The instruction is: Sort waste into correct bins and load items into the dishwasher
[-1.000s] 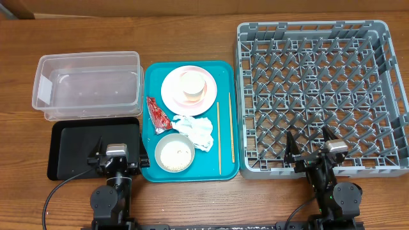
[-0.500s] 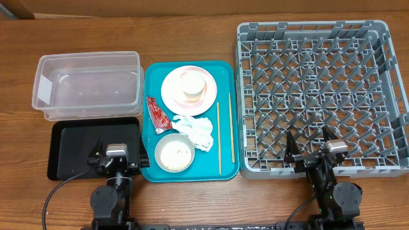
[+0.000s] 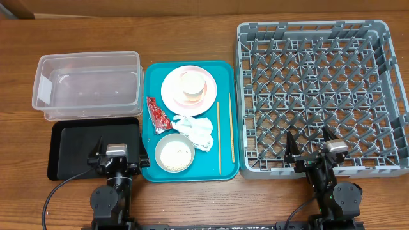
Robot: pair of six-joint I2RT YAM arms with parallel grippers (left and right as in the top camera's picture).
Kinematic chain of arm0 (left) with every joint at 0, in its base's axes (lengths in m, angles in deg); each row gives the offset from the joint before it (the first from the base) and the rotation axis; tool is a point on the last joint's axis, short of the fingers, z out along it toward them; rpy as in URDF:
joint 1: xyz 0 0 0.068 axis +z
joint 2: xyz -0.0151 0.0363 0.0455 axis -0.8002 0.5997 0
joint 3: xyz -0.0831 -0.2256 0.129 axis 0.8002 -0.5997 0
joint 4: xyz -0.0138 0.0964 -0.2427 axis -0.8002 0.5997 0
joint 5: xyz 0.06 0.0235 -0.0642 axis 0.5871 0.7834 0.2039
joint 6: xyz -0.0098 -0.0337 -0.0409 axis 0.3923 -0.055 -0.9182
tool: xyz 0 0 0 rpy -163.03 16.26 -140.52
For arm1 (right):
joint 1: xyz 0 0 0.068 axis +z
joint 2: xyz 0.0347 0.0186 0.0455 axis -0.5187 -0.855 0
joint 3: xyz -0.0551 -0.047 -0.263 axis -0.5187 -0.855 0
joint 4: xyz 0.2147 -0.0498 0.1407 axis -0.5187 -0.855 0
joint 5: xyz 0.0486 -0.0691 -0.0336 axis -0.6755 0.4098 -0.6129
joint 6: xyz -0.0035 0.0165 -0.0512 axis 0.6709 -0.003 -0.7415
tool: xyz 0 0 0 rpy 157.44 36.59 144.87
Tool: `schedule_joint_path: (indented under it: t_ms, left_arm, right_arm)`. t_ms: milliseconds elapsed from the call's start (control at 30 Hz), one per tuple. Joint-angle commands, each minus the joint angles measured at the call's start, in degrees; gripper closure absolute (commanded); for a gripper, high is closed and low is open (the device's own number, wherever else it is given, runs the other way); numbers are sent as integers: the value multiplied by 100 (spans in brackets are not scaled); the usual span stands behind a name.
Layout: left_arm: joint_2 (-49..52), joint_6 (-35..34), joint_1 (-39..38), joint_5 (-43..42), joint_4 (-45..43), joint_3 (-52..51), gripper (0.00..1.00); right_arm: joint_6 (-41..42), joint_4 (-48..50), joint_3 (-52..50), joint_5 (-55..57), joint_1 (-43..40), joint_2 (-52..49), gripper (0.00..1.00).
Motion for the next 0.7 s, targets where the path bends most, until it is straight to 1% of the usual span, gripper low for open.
schedule_joint_path:
  t_ms: [0,500,667]
  left_arm:
    - [-46,90,-2,72,-22,-20,0]
    - [-46,92,-2,72,-28,-20,0]
    - [-46,90,-2,70,-179,-20,0]
  right_arm:
    - [-22,42,-61,9,17,68,0]
    - [-22,42,-61,9,17,68,0]
    - [-24,42,-61,9,17,68,0]
